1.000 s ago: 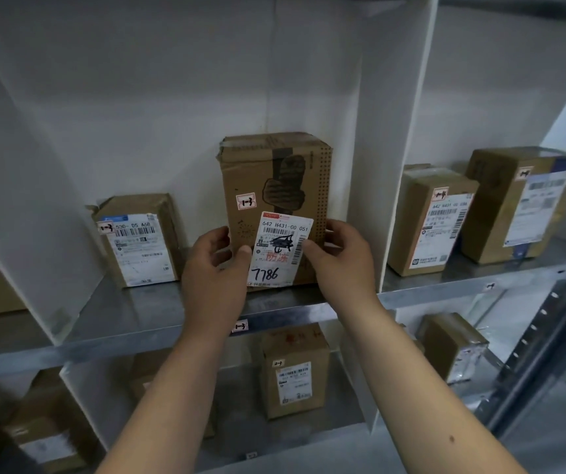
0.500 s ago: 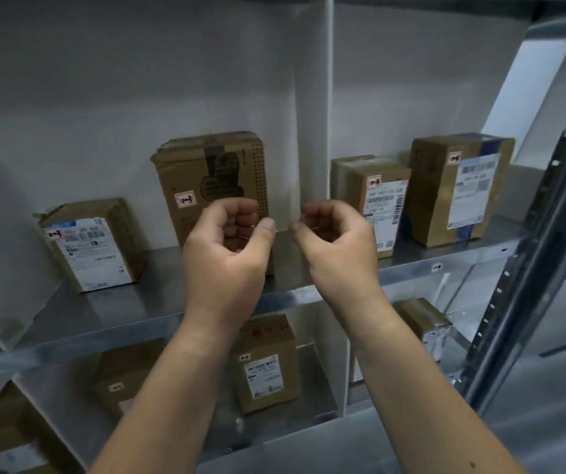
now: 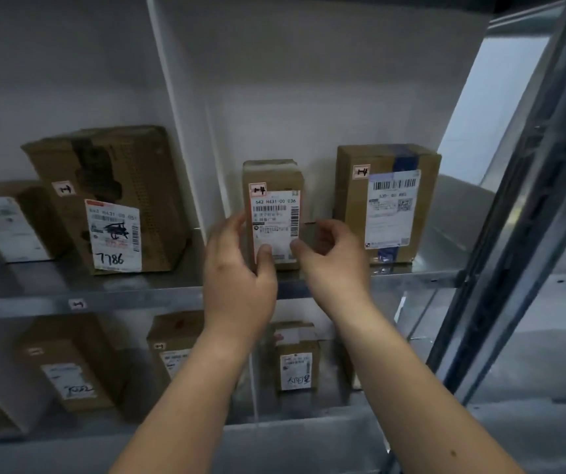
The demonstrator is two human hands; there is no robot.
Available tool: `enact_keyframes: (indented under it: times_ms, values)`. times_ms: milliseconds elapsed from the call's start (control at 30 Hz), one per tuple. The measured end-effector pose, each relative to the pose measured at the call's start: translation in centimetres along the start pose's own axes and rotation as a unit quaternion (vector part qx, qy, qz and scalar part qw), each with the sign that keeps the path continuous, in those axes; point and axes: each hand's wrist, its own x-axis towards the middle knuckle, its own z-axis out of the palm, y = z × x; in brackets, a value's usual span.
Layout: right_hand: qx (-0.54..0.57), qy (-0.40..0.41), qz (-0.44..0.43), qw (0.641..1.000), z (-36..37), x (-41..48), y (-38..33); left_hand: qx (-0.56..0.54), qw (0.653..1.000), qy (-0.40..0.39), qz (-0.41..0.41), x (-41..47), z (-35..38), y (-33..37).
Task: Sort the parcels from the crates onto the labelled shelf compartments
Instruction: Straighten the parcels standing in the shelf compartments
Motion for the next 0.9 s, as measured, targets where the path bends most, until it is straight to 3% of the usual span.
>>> enact_keyframes:
  times_ms: [267, 567, 900]
  values:
    - [0.106, -0.080, 0.012, 0.991, 1.0, 3.3, 1.8, 0.000, 0.996, -0.024, -0.088, 1.5, 3.6, -0.3]
    - [0.076, -0.003, 0.022, 0.997, 2.9, 6.4, 3.4, 0.071, 0.991, -0.005, -0.116, 3.1, 4.9, -1.4]
    - [0.065, 0.007, 0.041, 0.997, 5.3, 8.9, 3.4, 0.060, 0.988, -0.008, -0.139, 5.6, 5.5, -2.8]
